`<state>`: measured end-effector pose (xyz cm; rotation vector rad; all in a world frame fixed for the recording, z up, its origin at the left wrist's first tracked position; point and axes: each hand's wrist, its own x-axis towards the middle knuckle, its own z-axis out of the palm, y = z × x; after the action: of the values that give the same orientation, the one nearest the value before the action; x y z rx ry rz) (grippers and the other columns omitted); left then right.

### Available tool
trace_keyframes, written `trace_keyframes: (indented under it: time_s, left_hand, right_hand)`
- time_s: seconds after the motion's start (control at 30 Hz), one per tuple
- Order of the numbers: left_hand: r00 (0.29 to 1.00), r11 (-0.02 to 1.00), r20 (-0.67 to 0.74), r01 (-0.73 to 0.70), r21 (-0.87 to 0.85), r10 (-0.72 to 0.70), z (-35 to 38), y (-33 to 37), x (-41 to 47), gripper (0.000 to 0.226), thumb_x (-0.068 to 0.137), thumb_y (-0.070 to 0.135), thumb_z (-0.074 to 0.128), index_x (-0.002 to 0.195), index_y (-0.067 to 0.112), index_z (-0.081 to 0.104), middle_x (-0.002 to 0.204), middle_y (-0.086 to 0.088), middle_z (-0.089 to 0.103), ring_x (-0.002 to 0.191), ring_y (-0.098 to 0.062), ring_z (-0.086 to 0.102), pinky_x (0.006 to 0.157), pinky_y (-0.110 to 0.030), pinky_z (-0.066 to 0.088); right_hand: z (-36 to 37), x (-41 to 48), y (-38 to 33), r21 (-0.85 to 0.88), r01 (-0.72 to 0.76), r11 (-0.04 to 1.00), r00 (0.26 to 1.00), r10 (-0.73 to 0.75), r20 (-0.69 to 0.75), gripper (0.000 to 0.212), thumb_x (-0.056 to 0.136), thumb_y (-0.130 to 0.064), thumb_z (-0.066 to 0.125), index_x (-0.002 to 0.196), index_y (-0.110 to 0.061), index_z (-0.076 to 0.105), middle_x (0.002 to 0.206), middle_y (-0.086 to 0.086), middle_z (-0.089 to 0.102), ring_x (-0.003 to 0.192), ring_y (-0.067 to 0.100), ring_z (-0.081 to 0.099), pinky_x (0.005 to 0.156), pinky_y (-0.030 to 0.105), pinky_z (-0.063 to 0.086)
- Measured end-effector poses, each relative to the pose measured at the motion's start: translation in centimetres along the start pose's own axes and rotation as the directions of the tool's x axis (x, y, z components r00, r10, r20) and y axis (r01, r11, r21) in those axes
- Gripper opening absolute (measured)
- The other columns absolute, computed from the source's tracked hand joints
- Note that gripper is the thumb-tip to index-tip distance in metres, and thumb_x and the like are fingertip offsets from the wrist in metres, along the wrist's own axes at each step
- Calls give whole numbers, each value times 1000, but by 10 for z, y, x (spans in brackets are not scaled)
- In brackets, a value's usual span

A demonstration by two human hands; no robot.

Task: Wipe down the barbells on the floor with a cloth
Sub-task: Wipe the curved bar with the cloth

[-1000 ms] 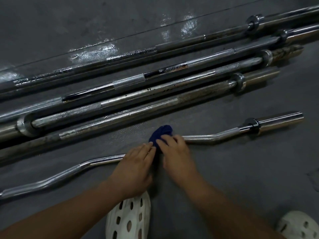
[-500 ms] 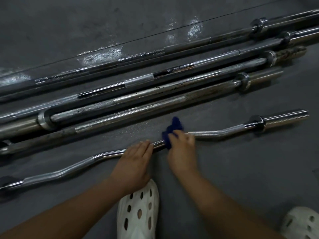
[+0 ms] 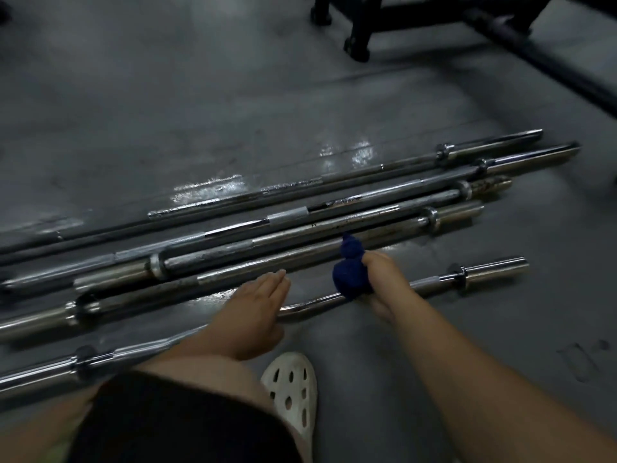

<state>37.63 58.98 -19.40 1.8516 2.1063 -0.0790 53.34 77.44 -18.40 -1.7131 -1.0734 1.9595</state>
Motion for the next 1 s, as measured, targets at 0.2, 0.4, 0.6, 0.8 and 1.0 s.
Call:
trace_keyframes:
  time_s: [0.2, 0.4, 0.6, 0.8, 1.0]
  left_hand:
    - [990, 988, -89, -98, 122, 109, -37, -21, -47, 82, 73, 40, 58, 148, 9, 43, 154, -9, 41, 135, -25, 49, 106, -35, 43]
    - [984, 982, -63, -160, 100, 166, -14, -57, -47, 75, 74, 40, 53, 142, 9, 49, 145, -10, 52, 126, -25, 57, 98, -38, 53]
    - [987, 986, 7, -157, -61, 158, 40, -78, -33, 79, 77, 40, 60, 149, 16, 40, 151, -5, 46, 131, -22, 53, 101, -36, 50]
    - [990, 984, 24, -132, -123, 136, 71, -86, -23, 82, 75, 40, 62, 149, 14, 41, 153, -5, 43, 132, -19, 51, 108, -31, 37]
    - [1000, 983, 11, -25, -181, 28, 100, -102, -15, 78, 78, 44, 53, 148, 12, 41, 151, -10, 46, 129, -26, 54, 106, -39, 40]
  right_hand:
    - [-10, -44, -2, 146, 59, 988, 978, -86, 191, 27, 89, -10, 68, 113, -7, 56, 101, 13, 67, 87, 22, 65, 71, 36, 54]
    - [-5, -14, 19, -447, 255, 857, 963, -183, 199, 38, 82, 1, 66, 112, -19, 56, 106, 7, 66, 100, 26, 63, 88, 47, 54]
    - [-2, 58, 68, -762, 393, 515, 895, -405, 187, 36, 85, 2, 51, 112, -18, 65, 109, 4, 63, 94, 18, 61, 80, 33, 52]
    - [58, 61, 154, -860, 455, 230, 755, -612, 235, 46, 72, 1, 47, 111, -6, 69, 118, 14, 66, 110, 35, 59, 95, 44, 49]
    - [34, 80, 139, -934, 301, 192, 746, -658, 105, 44, 70, -3, 58, 111, -14, 71, 119, 5, 67, 103, 33, 58, 85, 46, 50]
